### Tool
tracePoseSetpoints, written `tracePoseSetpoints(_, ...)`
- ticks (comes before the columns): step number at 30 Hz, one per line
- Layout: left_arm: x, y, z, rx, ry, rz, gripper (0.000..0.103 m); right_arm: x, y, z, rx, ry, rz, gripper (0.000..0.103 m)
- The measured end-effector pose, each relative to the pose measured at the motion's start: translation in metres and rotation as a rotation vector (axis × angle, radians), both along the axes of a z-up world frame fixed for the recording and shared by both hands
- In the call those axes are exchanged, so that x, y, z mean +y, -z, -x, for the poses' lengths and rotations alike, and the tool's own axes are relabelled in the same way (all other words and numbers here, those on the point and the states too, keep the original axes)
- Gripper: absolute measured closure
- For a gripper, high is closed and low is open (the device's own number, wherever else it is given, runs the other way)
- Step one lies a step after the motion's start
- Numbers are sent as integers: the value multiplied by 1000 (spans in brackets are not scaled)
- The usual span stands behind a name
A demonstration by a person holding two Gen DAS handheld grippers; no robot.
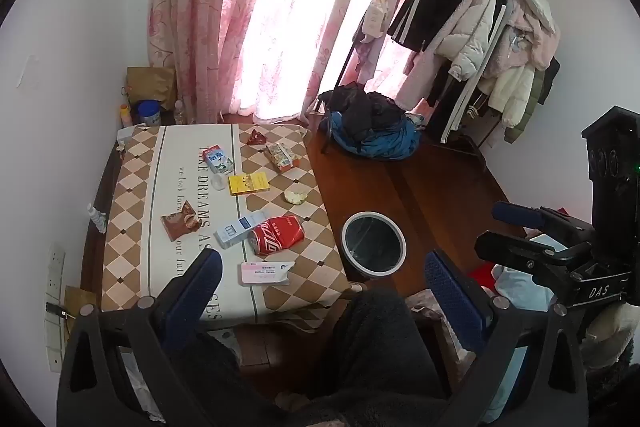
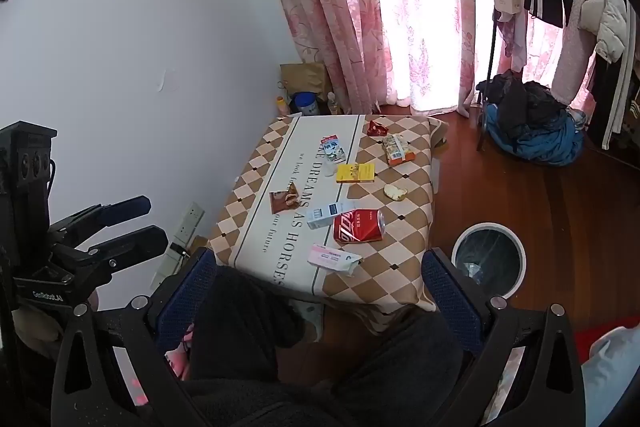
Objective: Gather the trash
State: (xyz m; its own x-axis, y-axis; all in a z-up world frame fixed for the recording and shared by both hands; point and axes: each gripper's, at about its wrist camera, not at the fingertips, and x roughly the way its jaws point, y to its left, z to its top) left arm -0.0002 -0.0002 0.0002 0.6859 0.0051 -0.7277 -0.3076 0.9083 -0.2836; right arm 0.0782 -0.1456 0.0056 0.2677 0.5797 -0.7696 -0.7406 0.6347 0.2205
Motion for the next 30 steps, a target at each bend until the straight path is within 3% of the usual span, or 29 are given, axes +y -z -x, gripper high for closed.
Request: tracePoseSetpoints(30,-3,-4,0,0,7,3,0,4,4,4,12,-4,-10,0)
